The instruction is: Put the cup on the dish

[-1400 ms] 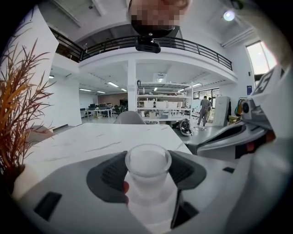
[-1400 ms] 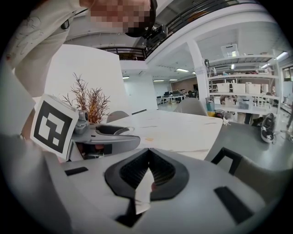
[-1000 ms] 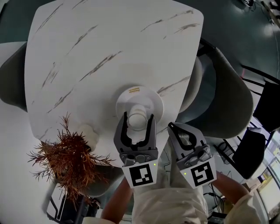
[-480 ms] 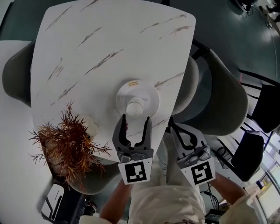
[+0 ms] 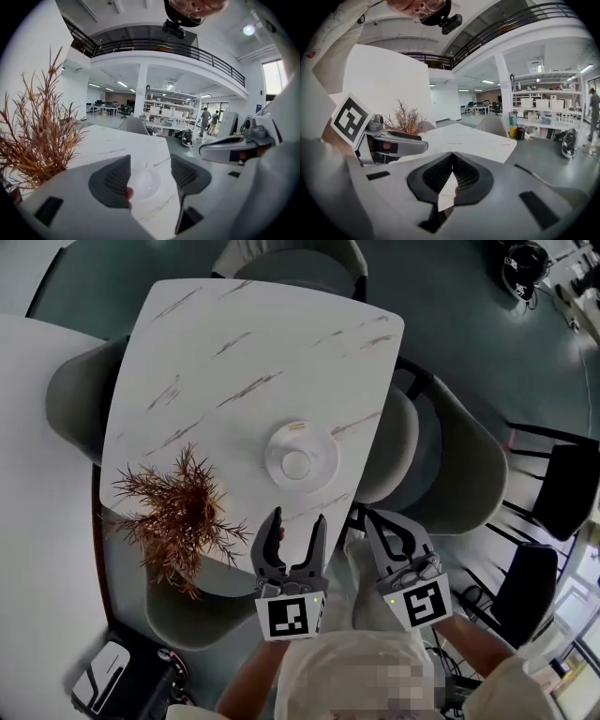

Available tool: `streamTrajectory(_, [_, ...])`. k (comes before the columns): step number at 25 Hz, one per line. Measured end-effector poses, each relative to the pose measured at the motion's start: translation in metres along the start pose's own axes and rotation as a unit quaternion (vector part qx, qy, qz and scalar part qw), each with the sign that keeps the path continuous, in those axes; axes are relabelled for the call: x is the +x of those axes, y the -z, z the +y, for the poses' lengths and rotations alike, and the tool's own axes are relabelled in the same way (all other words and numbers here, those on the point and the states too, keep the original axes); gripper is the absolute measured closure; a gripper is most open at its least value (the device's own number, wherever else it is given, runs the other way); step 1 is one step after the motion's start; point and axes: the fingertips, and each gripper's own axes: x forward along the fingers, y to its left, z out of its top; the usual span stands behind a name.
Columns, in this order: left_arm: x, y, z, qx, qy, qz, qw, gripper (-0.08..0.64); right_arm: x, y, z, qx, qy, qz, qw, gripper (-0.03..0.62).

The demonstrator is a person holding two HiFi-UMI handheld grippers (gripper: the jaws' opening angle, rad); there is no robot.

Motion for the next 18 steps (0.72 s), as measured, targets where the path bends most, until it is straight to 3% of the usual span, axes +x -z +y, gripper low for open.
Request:
streamTrajectory(3, [-0.015, -0.01, -0.007, 0.008, -0.004, 0.002, 1.0, 0.29, -0.009, -0.02, 0.002, -0.014, -0.006, -0.015, 1.0, 0.586])
streamTrajectory(7, [-0.039, -0.024, -0.01, -0.004, -0.049, -0.015, 0.9987, 0.462, -0.024, -0.045, 0.004, -0.03, -0.012, -0.031, 0.999, 0.586])
streamTrajectory(12, [-0.073, -0.033, -0.025, -0.014, -0.066, -0.015, 0.9976, 0.554, -0.047, -0.067, 0.017, -0.032, -0.011, -0.058, 0.998, 0.586])
streamTrajectory(18, [-0.099, -0.036, -0.045, -0.033, -0.068, 0.007, 0.9971, 0.554, -0.075, -0.07, 0.033, -0.038, -0.03, -0.053, 0.997, 0.586])
